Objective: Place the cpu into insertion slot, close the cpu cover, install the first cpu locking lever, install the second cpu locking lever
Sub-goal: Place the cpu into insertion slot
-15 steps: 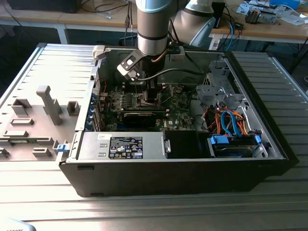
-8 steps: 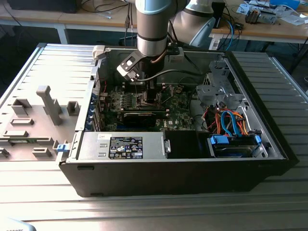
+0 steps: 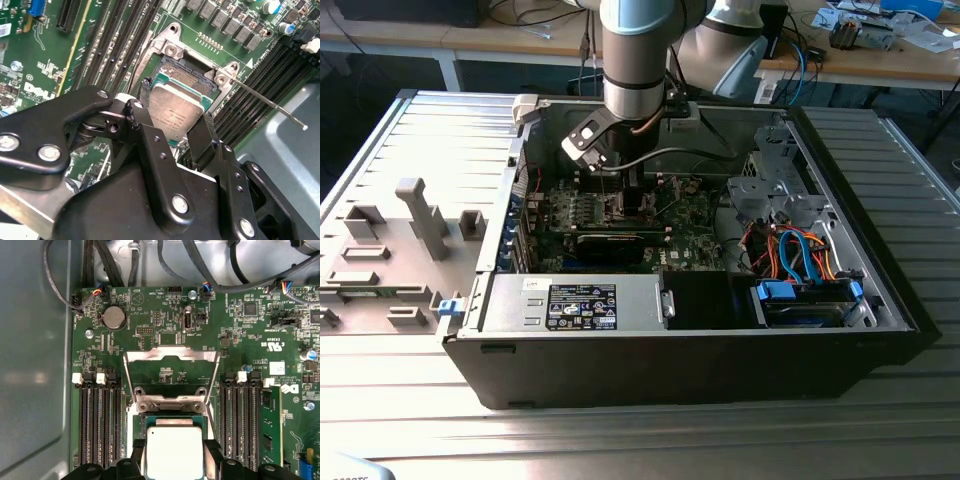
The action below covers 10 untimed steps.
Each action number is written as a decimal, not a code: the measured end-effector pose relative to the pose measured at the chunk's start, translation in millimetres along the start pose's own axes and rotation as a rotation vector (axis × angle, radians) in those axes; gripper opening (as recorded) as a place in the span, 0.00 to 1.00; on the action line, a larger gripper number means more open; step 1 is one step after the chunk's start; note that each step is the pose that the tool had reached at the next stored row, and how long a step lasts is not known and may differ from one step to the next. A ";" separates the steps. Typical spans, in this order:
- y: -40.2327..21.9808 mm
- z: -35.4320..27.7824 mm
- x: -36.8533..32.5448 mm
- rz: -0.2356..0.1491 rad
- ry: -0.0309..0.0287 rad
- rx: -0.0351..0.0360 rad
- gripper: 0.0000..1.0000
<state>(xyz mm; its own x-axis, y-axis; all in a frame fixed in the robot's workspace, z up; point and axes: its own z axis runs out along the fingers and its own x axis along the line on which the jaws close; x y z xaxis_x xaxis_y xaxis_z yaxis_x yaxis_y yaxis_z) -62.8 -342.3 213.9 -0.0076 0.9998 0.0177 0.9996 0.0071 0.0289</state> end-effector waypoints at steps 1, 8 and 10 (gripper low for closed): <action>-0.7 0.7 0.5 0.000 -0.0001 0.0000 0.54; -4.0 9.0 4.0 0.006 -0.0003 0.0000 0.54; -4.2 10.7 4.0 0.007 -0.0006 -0.0001 0.54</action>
<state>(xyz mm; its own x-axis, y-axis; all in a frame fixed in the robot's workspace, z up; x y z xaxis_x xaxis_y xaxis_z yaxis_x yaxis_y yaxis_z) -66.8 -338.1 203.1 -0.0007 0.9999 0.0172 0.9996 0.0002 0.0289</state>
